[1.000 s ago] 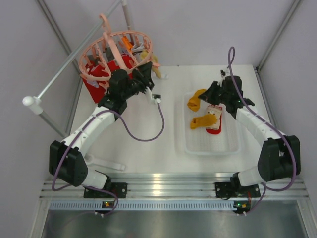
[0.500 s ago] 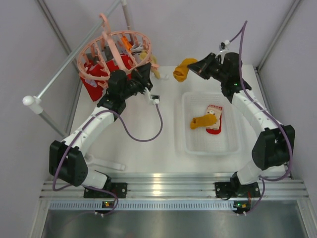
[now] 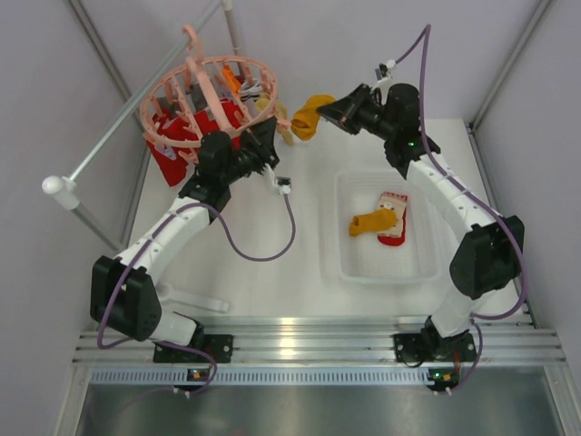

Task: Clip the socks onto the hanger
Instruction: Clamp the sock onto the hanger.

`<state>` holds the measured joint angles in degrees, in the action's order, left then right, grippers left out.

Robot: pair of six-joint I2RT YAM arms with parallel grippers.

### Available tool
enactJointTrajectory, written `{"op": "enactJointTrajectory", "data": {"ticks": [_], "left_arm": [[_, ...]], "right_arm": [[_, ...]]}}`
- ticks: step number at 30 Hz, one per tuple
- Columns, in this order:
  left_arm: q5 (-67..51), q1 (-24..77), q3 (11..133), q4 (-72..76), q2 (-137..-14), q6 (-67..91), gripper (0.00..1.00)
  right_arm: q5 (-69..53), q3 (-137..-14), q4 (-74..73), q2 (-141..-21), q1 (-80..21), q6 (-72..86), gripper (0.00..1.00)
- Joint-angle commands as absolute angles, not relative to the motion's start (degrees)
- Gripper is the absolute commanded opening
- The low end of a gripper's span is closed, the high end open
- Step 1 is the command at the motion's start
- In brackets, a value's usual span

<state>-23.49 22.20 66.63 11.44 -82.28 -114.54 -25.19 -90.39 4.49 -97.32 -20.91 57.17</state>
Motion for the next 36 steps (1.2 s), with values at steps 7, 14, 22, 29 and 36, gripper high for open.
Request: {"op": "enactJointTrajectory", "data": {"ticks": [7, 14, 22, 29, 36], "left_arm": [[-25.57, 21.62, 65.92, 14.77, -83.23, -118.30, 0.00], [-25.14, 21.62, 66.53, 14.77, -84.02, -119.00, 0.00], [-24.35, 21.62, 66.71, 14.24, -84.29, -119.62, 0.00], [-23.99, 21.62, 67.15, 12.75, -84.20, -120.15, 0.00], [-23.47, 21.62, 67.67, 12.04, -84.64, -120.32, 0.00]], "right_arm": [[-24.96, -95.62, 5.10, -99.05, -22.76, 56.87, 0.00], [-25.40, -96.06, 5.36, -98.88, -23.55, 57.39, 0.00], [-25.49, -96.24, 5.45, -97.91, -24.17, 57.57, 0.00], [-24.79, -97.47, 6.50, -98.09, -24.35, 58.62, 0.00], [-24.61, -98.00, 8.18, -97.91, -24.52, 60.29, 0.00]]}}
